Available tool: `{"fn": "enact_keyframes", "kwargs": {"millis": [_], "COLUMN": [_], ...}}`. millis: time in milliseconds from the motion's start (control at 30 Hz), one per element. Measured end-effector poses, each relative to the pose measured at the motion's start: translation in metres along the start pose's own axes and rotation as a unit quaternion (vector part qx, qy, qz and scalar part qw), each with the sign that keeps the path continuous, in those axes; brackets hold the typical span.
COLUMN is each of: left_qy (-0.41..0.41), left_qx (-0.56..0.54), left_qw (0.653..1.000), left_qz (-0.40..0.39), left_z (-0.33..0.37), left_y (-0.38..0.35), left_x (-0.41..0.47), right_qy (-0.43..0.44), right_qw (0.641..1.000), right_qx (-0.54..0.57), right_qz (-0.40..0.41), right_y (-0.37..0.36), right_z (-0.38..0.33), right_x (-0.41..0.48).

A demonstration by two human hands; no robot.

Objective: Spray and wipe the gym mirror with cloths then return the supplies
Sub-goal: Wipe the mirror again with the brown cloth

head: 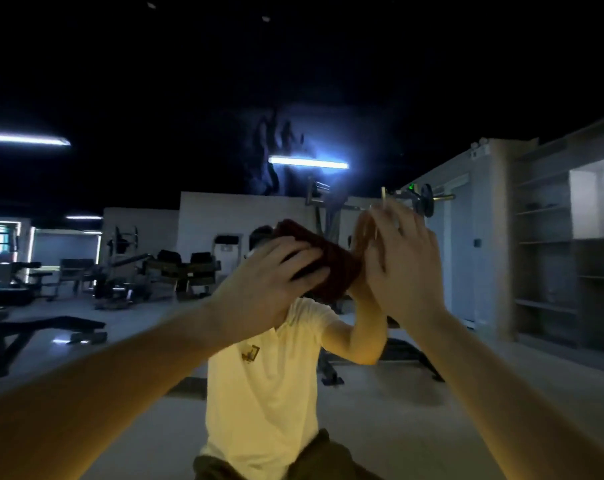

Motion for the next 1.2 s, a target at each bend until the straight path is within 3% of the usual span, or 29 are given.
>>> {"fn": "enact_keyframes", "kwargs": {"millis": [100,267,400,467,533,633,700,767,867,933,1000,1067,1200], "left_qy": [-0.029,0.191,0.284,0.220,0.115,-0.019,-0.018,0.079,0.306,0.366,0.347,0.282,0.047], "left_qx": [0.040,0.081,0.041,0.007,-0.018,0.003,0.042,0.076,0.105,0.100,0.070,0.044,0.054], "left_qw": [0.999,0.975,0.949,0.968,0.992,1.000,0.999,0.993,0.939,0.914,0.923,0.952,0.997], "left_qz": [-0.012,0.079,0.135,0.122,0.054,-0.021,-0.026,0.038,0.116,0.147,0.150,0.106,-0.035], "left_z": [-0.047,-0.146,-0.127,-0.077,-0.034,-0.049,-0.085,-0.130,-0.171,-0.158,-0.120,-0.070,-0.037], "left_y": [0.003,0.024,0.010,-0.003,-0.004,0.003,0.012,0.027,0.040,0.031,0.013,0.003,0.021], "left_x": [0.024,0.106,0.126,0.102,0.068,0.048,0.059,0.076,0.088,0.090,0.079,0.053,0.005], "right_qy": [0.023,0.056,0.076,0.057,0.029,0.013,0.025,0.040,0.055,0.054,0.045,0.045,0.041], "right_qw": [1.000,0.997,0.997,0.998,0.998,0.999,0.998,0.995,0.994,0.995,0.996,0.995,0.993], "right_qx": [-0.010,-0.049,-0.022,0.016,0.032,-0.012,-0.057,-0.093,-0.098,-0.080,-0.075,-0.088,-0.107], "right_qz": [-0.002,-0.031,-0.005,0.017,0.038,0.034,0.013,0.008,0.010,0.014,0.027,0.034,0.023], "right_y": [-0.004,-0.017,-0.017,-0.014,-0.010,-0.012,-0.027,-0.043,-0.062,-0.069,-0.070,-0.067,-0.061], "right_z": [0.004,0.015,0.017,0.021,0.029,0.042,0.050,0.061,0.076,0.079,0.077,0.073,0.072], "right_x": [0.032,0.055,0.048,0.052,0.065,0.086,0.091,0.086,0.084,0.086,0.085,0.082,0.079]}}
Point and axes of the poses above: each hand's wrist, its own x-axis towards the middle knuckle, its own y-axis out of the back of the hand, z = x × y, the point moved 2 cm from there along x, towards the middle knuckle, and after that the axes turned 7 degrees about z, right-handed, at the moved point
